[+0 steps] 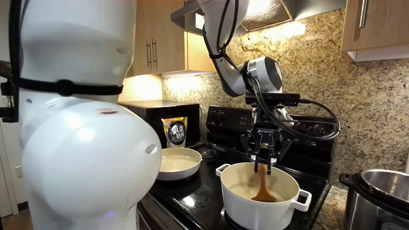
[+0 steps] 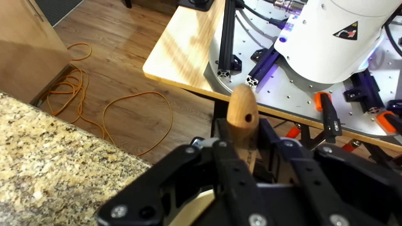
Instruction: Mix the things in the pot with the wooden spoon
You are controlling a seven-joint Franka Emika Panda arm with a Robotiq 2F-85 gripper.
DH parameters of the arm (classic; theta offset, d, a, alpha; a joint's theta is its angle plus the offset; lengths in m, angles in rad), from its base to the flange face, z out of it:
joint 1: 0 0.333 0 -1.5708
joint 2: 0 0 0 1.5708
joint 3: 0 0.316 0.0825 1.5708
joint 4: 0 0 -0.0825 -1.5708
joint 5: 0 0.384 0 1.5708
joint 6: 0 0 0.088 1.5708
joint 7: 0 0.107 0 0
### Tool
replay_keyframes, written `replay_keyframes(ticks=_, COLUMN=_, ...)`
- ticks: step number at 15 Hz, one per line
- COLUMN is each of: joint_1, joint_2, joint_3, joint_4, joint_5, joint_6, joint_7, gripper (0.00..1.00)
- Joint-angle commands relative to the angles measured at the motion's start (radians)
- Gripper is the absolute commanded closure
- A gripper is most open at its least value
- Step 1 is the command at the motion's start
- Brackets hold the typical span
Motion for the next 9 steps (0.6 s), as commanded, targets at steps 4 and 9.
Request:
replay_keyframes(ticks=4, joint_1=0.016, joint_2=-0.104, joint_3=0.031, joint_4=-0.084, joint_5=-0.026, joint_6=-0.046, joint_7=-0.027, gripper=0.93)
replay_keyframes(ticks=9, joint_1=0.036, joint_2=-0.086, joint_3=0.054, joint_4=-0.07, joint_5=-0.017, joint_6=-0.026, joint_7=-0.076, gripper=0.93)
